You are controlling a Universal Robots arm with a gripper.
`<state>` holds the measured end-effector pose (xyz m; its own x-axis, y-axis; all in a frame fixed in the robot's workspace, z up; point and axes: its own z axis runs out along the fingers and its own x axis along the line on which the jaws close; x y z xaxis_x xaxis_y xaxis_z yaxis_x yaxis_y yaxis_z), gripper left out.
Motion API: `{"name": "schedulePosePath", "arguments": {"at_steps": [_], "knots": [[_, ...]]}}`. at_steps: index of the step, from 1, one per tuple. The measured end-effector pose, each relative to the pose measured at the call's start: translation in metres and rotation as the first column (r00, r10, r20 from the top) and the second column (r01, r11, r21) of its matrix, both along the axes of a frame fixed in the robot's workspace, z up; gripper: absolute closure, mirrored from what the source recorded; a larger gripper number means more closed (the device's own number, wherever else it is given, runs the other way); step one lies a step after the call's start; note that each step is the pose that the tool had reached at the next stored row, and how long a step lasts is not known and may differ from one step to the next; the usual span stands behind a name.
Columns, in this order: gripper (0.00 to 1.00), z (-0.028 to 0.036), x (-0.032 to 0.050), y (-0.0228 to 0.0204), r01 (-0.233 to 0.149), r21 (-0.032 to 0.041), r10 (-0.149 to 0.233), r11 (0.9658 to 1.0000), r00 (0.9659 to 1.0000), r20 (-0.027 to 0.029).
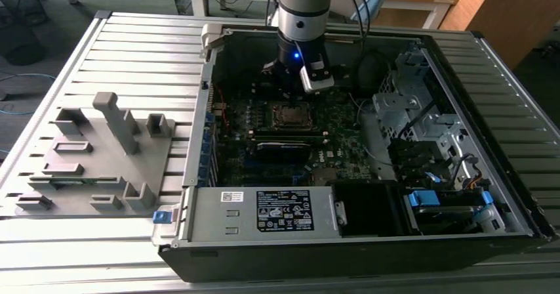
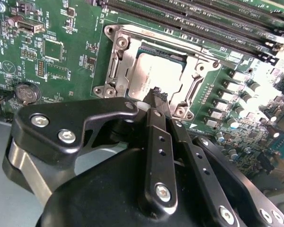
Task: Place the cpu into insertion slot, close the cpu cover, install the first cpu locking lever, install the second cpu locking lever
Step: 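Install the first cpu locking lever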
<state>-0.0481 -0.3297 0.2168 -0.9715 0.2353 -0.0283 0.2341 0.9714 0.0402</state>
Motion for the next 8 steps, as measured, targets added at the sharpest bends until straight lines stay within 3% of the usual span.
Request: {"name": "schedulePosePath", "arguments": {"at_steps": [2, 8], "knots": [[0.89, 0.0, 0.0, -0.0006, 0.0, 0.0001, 0.0, 1.0, 1.0, -0.0001], [0.89, 0.0, 0.0, -0.0083, -0.001, 0.0008, 0.001, 1.0, 1.0, 0.0]]}}
